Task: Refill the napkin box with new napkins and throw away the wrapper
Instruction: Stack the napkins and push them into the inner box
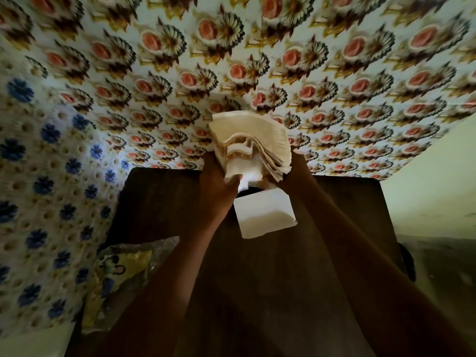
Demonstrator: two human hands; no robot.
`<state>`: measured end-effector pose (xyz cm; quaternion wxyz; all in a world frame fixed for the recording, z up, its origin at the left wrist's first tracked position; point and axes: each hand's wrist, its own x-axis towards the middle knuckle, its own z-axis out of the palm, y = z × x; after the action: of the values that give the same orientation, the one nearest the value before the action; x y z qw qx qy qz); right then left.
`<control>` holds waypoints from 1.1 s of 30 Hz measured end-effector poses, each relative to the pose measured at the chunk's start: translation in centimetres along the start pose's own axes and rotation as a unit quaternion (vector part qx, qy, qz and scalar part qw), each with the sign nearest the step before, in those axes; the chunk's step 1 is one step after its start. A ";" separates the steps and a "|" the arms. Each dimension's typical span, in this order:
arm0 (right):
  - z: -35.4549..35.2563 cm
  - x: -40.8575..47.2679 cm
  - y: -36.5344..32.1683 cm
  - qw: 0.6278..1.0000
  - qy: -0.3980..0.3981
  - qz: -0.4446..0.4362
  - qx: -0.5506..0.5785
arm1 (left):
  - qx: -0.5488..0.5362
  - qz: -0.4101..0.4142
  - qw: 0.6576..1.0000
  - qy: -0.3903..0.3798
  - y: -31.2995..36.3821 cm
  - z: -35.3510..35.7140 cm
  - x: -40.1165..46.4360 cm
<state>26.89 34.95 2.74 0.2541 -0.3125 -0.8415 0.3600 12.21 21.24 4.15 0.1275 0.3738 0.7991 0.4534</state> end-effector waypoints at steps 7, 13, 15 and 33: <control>0.7 -0.7 -0.5 0.999 0.040 -0.005 -0.037 | -0.029 0.010 0.998 0.062 0.4 2.7 -1.2; 0.2 -1.1 0.7 0.988 0.062 -0.080 -0.115 | 0.021 0.009 1.000 -0.006 -0.5 3.3 -1.7; -0.1 -1.2 0.8 0.986 0.060 -0.070 -0.136 | 0.024 0.000 0.997 -0.069 -0.5 2.7 -1.8; -1.0 -1.7 0.4 0.997 0.065 0.045 0.007 | 0.114 0.014 0.983 -0.145 -0.2 0.5 -0.7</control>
<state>28.85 34.47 2.72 0.2937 -0.3709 -0.8060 0.3557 12.87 20.97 3.66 0.1928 0.4587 0.8131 0.3022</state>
